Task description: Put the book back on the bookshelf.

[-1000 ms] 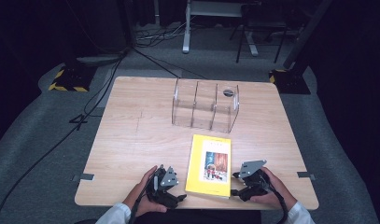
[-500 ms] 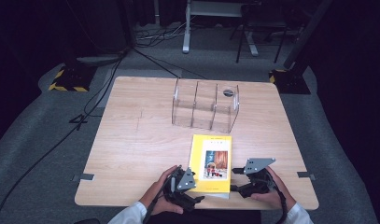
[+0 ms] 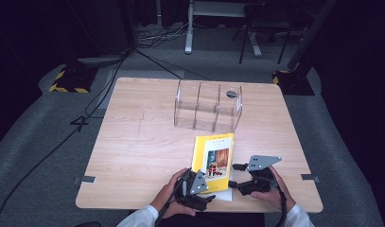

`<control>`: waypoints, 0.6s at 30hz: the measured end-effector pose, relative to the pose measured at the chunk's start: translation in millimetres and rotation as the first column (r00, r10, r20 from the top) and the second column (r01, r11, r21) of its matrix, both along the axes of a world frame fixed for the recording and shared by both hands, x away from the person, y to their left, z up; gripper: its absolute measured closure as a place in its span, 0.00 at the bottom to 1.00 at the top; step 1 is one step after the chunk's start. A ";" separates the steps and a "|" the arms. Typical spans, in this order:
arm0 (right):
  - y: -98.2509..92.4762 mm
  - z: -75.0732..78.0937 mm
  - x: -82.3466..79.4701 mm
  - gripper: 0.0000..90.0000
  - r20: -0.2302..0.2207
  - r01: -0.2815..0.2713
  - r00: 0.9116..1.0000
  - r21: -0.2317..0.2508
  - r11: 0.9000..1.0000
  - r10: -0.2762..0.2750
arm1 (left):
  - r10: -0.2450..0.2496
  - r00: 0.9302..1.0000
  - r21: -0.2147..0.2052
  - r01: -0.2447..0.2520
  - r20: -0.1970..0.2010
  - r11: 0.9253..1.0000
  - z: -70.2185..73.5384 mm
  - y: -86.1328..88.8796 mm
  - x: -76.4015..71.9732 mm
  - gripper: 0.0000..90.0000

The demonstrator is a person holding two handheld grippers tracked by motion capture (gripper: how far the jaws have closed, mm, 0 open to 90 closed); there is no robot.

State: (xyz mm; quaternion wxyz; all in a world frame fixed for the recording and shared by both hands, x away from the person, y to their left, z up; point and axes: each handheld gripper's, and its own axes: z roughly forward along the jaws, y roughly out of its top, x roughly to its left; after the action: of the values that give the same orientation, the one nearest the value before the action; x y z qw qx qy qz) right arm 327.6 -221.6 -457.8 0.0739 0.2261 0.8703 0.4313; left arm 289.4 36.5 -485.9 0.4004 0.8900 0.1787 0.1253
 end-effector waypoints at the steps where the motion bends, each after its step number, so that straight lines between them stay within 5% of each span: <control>1: 0.6 0.3 -0.1 0.35 0.001 0.002 1.000 0.000 1.000 -0.002 | 0.015 1.000 -0.003 -0.015 0.006 1.000 -0.3 -1.2 0.8 0.27; 10: 5.4 4.6 1.9 0.35 0.012 0.028 1.000 0.026 0.999 -0.028 | 0.060 0.995 -0.016 -0.059 0.075 0.998 2.7 -6.5 -2.8 0.43; 18: 7.8 6.6 5.0 0.34 0.021 0.053 0.998 0.050 0.997 -0.054 | 0.028 0.987 -0.003 -0.027 0.155 1.000 9.7 -2.6 -10.1 0.78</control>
State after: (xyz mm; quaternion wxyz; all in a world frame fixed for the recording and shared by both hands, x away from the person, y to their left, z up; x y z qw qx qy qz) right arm 332.6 -213.8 -451.2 0.0894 0.2463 0.8521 0.4531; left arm 279.2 34.0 -476.2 0.4118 0.8747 0.1593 0.1997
